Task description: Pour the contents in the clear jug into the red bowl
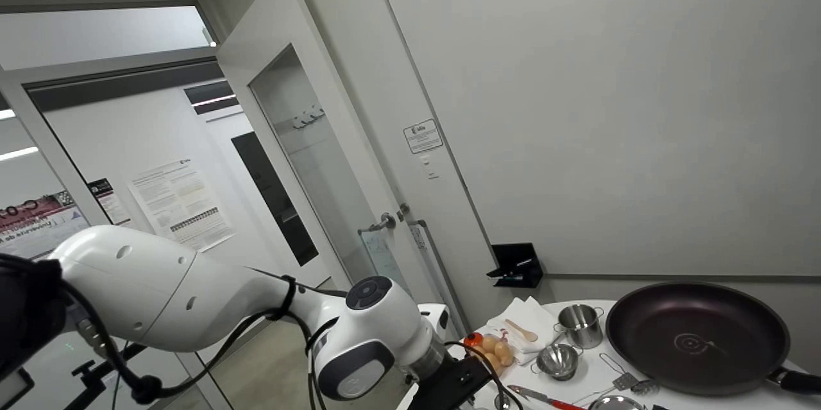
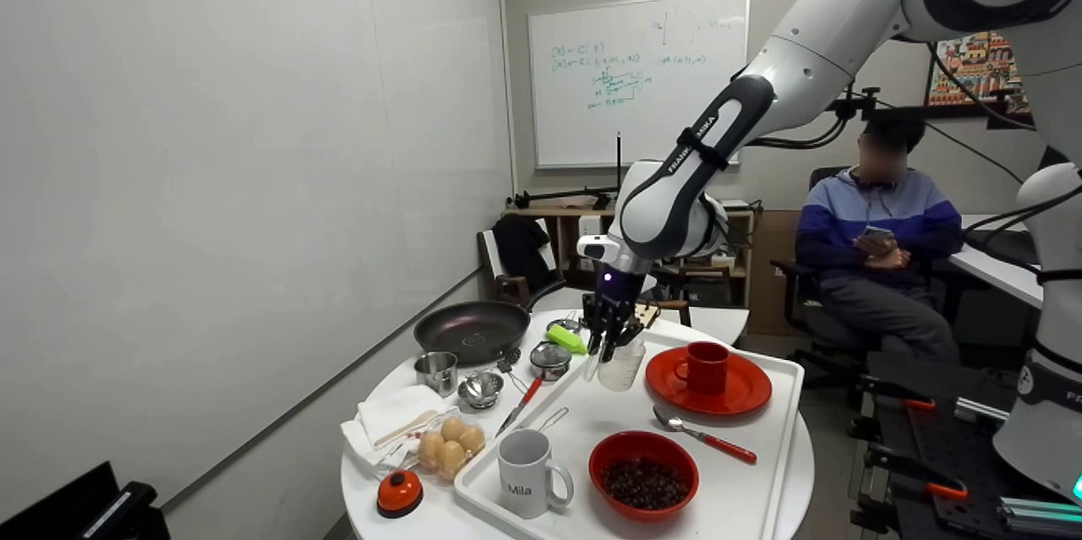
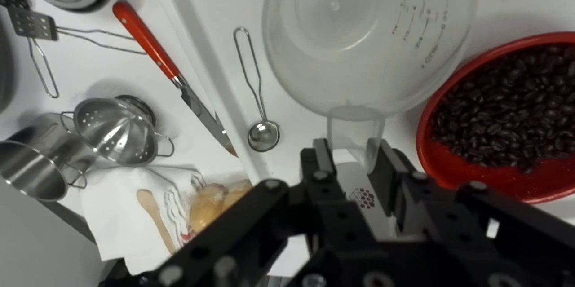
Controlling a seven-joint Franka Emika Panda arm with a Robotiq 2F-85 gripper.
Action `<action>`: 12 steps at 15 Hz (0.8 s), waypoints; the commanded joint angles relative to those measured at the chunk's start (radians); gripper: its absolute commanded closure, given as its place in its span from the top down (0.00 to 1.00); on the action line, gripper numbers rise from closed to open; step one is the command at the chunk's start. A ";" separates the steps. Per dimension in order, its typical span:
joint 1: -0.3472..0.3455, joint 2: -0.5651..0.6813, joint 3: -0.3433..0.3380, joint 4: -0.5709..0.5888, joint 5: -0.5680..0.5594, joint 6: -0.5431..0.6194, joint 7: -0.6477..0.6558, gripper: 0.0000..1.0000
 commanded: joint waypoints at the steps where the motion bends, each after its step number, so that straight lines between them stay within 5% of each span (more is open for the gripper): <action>1: -0.047 0.032 0.025 0.033 -0.276 -0.011 0.249 0.08; 5: -0.176 0.032 0.152 0.065 -0.447 -0.076 0.385 0.08; 12: -0.360 0.047 0.356 0.106 -0.379 -0.167 0.363 0.08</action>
